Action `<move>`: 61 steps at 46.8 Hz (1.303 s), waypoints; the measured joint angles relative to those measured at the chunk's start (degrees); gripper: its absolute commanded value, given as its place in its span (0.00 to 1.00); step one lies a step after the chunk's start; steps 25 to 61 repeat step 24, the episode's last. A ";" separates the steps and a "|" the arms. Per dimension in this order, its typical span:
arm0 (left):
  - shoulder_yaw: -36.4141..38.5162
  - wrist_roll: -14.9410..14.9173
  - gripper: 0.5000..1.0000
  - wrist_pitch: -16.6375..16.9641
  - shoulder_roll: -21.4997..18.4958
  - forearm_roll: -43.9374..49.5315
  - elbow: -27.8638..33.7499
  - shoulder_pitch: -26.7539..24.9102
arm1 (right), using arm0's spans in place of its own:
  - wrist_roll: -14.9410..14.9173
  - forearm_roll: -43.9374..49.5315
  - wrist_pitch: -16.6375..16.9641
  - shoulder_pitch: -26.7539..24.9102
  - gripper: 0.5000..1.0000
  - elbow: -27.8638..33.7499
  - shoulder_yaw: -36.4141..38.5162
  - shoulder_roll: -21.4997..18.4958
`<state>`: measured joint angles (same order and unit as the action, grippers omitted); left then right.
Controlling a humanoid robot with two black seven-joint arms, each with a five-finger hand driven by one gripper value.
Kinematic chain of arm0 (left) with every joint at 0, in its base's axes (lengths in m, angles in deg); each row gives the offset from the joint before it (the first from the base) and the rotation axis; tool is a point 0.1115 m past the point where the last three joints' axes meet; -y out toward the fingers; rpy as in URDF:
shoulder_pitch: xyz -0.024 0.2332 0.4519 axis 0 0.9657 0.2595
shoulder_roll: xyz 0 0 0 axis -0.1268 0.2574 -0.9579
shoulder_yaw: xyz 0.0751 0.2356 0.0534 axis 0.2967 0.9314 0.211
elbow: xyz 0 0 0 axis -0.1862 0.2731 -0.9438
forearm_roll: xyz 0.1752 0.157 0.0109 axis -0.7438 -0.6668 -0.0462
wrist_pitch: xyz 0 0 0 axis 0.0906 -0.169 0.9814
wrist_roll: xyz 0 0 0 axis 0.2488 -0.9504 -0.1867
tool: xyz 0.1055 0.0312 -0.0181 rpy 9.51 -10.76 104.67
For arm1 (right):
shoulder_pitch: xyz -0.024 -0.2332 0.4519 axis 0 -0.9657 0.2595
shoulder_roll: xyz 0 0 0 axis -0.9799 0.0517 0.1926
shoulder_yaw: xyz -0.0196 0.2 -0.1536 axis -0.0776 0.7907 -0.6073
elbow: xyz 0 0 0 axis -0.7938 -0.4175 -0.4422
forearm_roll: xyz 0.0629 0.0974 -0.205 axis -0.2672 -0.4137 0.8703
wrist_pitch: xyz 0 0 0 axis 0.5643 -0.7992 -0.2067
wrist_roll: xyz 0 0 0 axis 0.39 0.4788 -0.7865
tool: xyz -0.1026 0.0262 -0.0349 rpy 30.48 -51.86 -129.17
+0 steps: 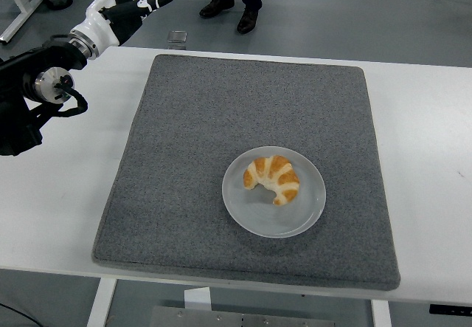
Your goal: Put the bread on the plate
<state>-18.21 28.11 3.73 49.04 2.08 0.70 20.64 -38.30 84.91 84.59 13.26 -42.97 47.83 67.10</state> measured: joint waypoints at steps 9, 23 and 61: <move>-6.52 0.19 0.98 -1.39 0.05 -0.70 -0.19 3.69 | 0.00 0.00 0.05 0.00 0.90 0.00 0.02 0.00; -7.13 0.19 0.98 -1.40 3.91 -0.72 -5.34 5.08 | 0.01 0.00 0.06 0.00 0.90 -0.04 -0.02 0.00; -7.13 0.19 0.98 -1.40 4.09 -0.72 -5.52 5.09 | 0.01 0.00 0.06 0.00 0.90 -0.06 -0.03 0.00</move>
